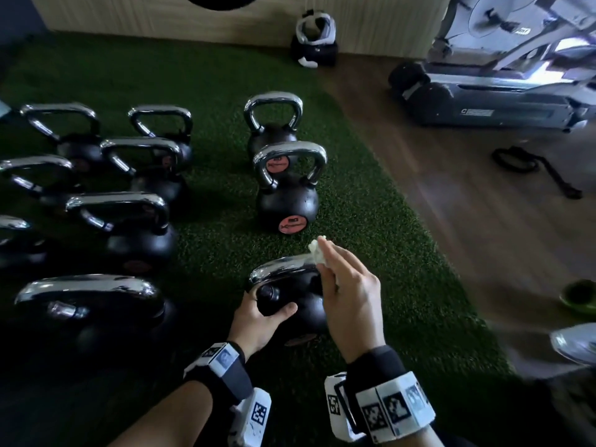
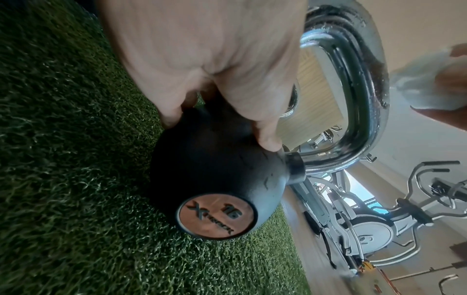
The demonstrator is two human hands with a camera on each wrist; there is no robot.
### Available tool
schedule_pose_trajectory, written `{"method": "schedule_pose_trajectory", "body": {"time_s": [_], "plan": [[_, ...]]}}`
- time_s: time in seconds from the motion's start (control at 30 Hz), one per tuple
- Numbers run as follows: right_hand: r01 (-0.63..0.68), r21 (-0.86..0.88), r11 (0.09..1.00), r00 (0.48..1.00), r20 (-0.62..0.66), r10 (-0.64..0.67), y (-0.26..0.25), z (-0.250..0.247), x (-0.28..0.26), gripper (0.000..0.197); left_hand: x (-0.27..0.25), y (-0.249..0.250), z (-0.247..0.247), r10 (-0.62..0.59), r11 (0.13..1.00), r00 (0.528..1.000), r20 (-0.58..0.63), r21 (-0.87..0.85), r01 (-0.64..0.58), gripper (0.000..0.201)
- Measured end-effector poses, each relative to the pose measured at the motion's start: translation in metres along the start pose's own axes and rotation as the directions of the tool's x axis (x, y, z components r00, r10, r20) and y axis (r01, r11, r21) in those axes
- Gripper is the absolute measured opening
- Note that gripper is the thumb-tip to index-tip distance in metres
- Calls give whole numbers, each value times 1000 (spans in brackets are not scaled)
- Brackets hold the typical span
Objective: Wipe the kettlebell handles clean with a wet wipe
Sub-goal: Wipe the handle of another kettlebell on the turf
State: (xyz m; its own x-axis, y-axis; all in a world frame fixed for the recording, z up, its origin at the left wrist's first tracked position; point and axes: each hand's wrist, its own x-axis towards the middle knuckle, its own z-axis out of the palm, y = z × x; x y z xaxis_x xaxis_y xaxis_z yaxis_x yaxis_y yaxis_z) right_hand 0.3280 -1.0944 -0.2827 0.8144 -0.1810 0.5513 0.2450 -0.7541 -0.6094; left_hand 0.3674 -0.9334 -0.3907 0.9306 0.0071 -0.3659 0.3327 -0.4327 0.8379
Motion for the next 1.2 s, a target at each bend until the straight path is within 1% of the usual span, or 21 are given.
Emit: {"method": "schedule_pose_trajectory", "body": {"time_s": [0.03,0.1,0.17,0.2,0.3,0.33,0.47,0.53,0.6,0.63,0.7,0.73,0.77,0.87,0.9,0.97,1.03,1.07,1.13,1.17,1.2], "plan": [[32,-25,999,999,21,-31,0,6,0,39,1,0,0,-3,1000,1000,2,1,3,80],[101,-57,993,990,101,-95,1,17,-4,42,1,0,1,-3,1000,1000,3,-4,3,81],[119,-95,988,984,148,-104,6,24,-8,46,1,0,2,1,1000,1000,-3,-5,-1,82],[87,-109,990,988,135,-72,11,25,-7,49,1,0,1,-3,1000,1000,-3,-4,3,82],[-81,-99,992,997,-5,81,29,17,-3,55,0,0,0,-3,1000,1000,8,-9,3,81],[-107,-91,990,994,-39,104,31,13,-2,55,-1,0,-1,-1,1000,1000,9,-6,1,80],[-70,-56,996,997,-47,67,27,15,-13,54,-2,2,-1,6,1000,1000,13,3,-6,77],[-117,-2,993,990,-78,117,30,18,-12,52,-3,2,-1,16,1000,1000,6,-3,-16,76],[-237,68,969,964,-107,244,36,18,-9,54,-3,1,0,24,1000,1000,0,-7,-24,75],[-331,105,938,935,-99,341,40,16,-9,52,-4,1,0,22,1000,1000,-1,-6,-22,75],[-527,147,837,841,-47,539,46,12,-8,43,-4,1,0,18,1000,1000,-2,-17,-18,74],[-593,149,791,798,-19,602,49,11,-9,39,-4,1,1,21,999,1000,-2,-28,-21,74],[-626,150,765,773,-6,634,52,12,-11,37,-4,0,1,21,999,1000,-2,-35,-21,73],[-671,232,704,723,-3,690,59,18,-14,32,-4,-1,1,16,999,1000,0,-42,-16,76],[-693,257,673,703,37,710,63,23,-17,32,-4,-1,1,9,999,1000,3,-40,-9,78],[-735,249,631,673,153,724,72,32,-28,34,-3,-1,1,-7,999,1000,15,-37,7,81],[-766,221,604,642,212,737,79,36,-31,32,-4,1,-2,-14,1000,999,30,-18,15,82],[-763,197,616,646,225,729,81,34,-30,29,-7,4,-3,-10,1000,999,31,-9,10,81],[-745,89,661,659,243,711,78,23,-24,21,-11,7,-6,9,999,1000,17,33,-10,79],[-740,51,671,658,266,705,77,16,-23,19,-15,8,-7,10,998,1000,12,66,-11,78],[-740,55,671,653,301,695,76,9,-23,19,-17,7,-8,-7,996,1000,6,91,6,76]]}}
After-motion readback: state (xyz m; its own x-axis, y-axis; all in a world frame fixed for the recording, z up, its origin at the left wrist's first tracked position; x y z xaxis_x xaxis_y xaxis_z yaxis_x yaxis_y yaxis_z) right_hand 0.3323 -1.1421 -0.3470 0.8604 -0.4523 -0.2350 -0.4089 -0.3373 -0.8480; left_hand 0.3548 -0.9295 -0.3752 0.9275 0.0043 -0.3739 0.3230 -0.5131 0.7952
